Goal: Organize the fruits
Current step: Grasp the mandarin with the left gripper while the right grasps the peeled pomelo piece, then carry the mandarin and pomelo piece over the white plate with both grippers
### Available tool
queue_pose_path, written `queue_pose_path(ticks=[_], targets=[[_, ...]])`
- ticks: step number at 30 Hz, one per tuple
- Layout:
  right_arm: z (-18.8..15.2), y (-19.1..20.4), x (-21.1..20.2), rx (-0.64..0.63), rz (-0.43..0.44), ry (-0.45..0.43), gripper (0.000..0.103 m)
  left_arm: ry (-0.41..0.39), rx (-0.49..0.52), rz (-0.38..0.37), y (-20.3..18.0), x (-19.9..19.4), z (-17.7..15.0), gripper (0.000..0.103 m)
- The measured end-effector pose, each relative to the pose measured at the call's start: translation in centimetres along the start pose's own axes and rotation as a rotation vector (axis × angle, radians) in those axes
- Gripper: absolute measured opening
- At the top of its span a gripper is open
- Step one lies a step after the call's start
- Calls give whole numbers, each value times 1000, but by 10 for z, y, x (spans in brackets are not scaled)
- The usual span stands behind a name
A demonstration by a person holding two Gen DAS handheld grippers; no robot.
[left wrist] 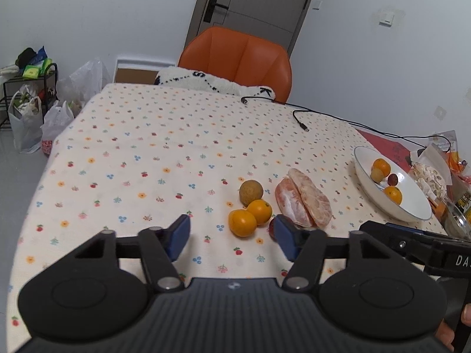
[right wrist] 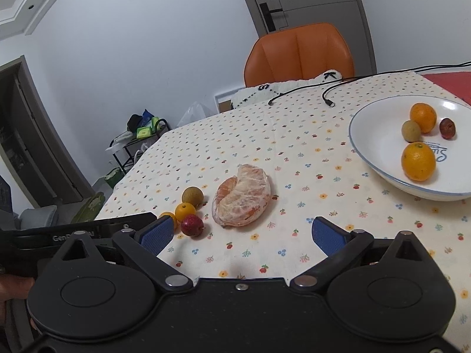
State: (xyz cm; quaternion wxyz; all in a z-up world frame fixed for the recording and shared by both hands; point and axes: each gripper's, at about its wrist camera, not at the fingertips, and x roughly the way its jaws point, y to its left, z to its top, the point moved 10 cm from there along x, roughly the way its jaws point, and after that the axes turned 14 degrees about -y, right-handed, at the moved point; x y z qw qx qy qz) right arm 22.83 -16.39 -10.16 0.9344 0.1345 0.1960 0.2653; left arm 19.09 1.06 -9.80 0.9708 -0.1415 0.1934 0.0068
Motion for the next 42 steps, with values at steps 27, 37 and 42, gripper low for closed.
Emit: queue_pose_path(ticks=[27,37,42], targets=[[-6,-4,47,38,19,75,57,23,-12,-31,-4,21,-6,22],[-7,-5,41,49,43,81,38,-2,-8,-28,-5,13,2,22],[-7,-7,31,39,49,83,30,-8,-14,-22,-5,10,2,22]])
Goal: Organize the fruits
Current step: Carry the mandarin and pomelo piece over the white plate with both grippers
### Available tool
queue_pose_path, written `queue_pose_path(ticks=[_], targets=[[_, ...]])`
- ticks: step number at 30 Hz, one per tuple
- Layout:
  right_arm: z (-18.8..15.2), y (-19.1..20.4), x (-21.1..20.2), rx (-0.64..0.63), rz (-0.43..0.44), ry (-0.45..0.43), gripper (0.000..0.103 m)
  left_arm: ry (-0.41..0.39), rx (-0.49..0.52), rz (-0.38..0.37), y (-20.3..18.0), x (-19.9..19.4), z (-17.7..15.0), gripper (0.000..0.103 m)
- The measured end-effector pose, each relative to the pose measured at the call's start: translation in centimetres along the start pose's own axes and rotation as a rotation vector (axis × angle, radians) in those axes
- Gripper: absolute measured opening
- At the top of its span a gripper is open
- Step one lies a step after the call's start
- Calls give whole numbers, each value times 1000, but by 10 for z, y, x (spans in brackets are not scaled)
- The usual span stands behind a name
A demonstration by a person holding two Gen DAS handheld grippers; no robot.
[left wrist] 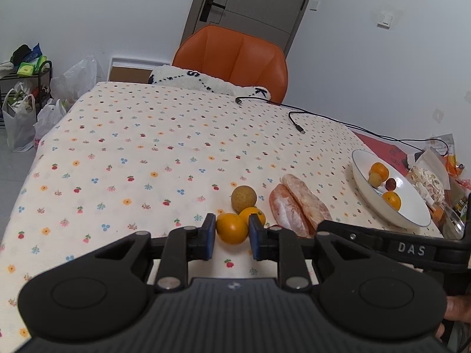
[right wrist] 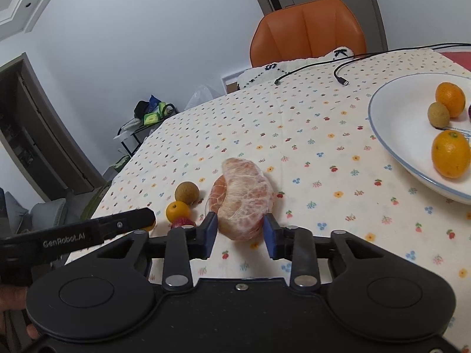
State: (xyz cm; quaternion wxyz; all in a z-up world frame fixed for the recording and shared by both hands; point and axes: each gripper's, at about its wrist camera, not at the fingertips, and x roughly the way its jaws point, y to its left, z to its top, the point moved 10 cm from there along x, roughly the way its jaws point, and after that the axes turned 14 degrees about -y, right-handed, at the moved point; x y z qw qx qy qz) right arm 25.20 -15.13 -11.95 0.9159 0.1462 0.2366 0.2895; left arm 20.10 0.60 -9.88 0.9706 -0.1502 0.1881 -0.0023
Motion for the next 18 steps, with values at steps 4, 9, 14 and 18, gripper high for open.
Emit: queue_pose_path(ticks=[4,9,14,18], targets=[[3,-3,-7,-5,-20,-8,27,-5,0,1,0,-3,1,22],[6,0,-5,-23,-41,-7,40,-10,-11,8,3,-4,2,22],[7,2,3,-12,-42,-6,51,-9,-13,6,5,-5,1,22],[5,4,11,-15,-43,4,51,-6,-18,11,9,-5,0,22]])
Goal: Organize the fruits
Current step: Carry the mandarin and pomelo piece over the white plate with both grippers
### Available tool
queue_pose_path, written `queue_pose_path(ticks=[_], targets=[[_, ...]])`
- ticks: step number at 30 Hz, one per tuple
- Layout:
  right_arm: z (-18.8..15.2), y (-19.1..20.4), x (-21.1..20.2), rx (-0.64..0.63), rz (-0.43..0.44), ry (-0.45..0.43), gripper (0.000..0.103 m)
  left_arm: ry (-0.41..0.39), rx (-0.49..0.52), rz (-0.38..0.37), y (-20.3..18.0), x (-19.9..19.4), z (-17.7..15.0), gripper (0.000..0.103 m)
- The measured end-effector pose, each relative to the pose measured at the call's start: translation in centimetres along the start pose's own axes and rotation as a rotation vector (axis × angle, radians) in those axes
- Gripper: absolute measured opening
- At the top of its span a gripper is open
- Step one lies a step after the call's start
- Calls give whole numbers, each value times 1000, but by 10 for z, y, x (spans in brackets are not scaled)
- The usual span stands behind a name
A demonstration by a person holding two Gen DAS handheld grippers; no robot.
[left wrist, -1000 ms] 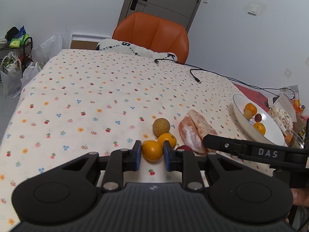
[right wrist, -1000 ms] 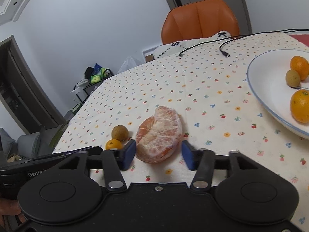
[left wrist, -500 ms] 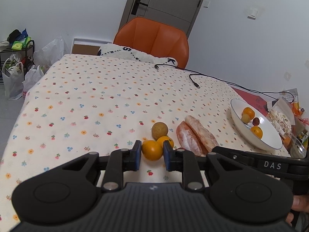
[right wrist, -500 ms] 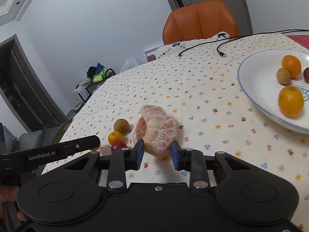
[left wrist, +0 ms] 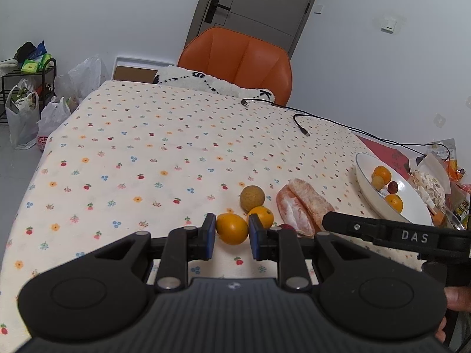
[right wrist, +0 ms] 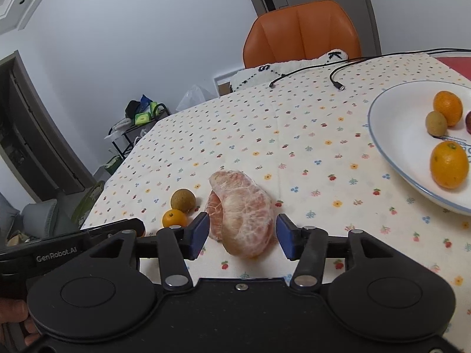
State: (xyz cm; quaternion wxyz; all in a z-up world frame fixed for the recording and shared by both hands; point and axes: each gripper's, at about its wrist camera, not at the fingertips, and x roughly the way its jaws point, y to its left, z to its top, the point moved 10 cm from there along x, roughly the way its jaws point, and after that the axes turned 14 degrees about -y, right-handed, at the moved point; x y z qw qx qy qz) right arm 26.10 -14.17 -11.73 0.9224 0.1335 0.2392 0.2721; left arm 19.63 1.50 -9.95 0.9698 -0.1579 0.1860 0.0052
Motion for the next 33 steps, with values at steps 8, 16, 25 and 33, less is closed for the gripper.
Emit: queue_pose_path(ticks=[8,16,25,33], targets=[[-4,4,11,-46,-21,-1,51,-4,-24,2,11,0,2,22],[-5,5,7,-61,-19,1,37,-12,-31,-1,10,-2,5,22],[4,0,-13,-40,-9,-48,37,-31,-7,-15,-5,-10,12,22],[14,-9,-35,-32,-20,-93,37,-44,12,-44,-26,-15,14,22]])
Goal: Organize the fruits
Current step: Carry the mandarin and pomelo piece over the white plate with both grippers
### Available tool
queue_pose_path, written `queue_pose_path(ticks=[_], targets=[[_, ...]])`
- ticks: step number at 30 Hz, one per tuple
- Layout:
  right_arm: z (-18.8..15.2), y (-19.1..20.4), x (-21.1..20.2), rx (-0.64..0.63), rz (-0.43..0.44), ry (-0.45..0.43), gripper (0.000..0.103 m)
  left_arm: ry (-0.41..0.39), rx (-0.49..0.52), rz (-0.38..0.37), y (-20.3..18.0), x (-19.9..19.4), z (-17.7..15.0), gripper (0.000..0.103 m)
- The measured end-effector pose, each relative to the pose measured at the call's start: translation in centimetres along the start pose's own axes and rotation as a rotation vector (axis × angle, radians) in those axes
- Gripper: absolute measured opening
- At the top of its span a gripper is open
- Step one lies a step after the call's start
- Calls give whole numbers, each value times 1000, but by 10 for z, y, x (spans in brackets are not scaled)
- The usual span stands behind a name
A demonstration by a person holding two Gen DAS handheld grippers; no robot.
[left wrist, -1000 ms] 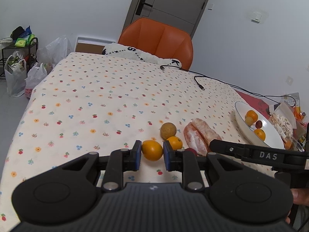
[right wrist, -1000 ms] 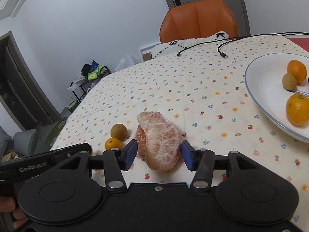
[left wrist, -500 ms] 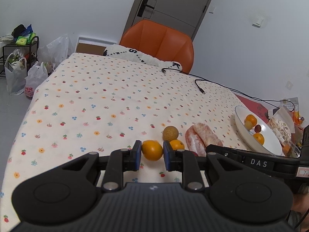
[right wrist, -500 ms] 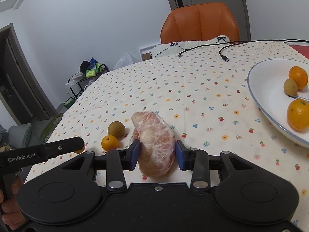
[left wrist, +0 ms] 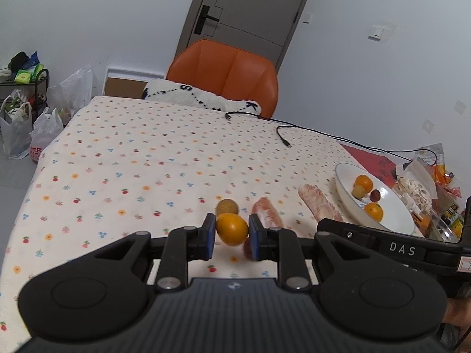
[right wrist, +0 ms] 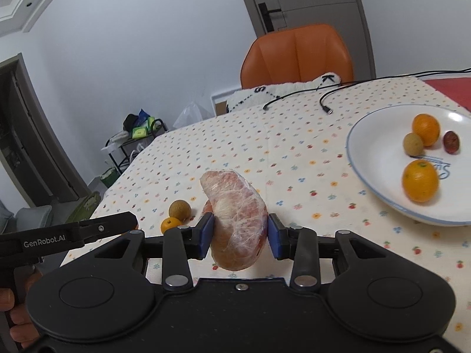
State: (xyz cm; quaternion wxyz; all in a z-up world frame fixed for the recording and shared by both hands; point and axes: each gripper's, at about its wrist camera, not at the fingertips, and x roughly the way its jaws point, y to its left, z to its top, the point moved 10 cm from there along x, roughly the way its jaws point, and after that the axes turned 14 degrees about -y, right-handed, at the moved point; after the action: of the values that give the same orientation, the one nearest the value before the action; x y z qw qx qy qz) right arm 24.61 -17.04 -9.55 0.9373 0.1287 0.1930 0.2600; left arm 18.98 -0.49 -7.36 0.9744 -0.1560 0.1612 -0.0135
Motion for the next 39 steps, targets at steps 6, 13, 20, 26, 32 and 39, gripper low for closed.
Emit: queue_pose_path(ticks=[6,13,20,26,32,39], targets=[[9,-11,-12,8,-21,-34,37,-10,10,-20,-15,-1,3,22],[16,-24,-29,19,-42,-68,37,-22,28,-45,-34,-1,7,22],[27,-36,-45,26,-60,-103,37,-32,46,-74,-54,2,10,22],[34,-50,-58,37,-84,-129,37,-36,64,-101,-73,5,11,22],[37,-64,-70,47,-103,-145,37,-40,80,-125,-91,9,11,22],[41,-85,-81,65,-131,-167,37,-44,101,-150,-113,16,13,22]])
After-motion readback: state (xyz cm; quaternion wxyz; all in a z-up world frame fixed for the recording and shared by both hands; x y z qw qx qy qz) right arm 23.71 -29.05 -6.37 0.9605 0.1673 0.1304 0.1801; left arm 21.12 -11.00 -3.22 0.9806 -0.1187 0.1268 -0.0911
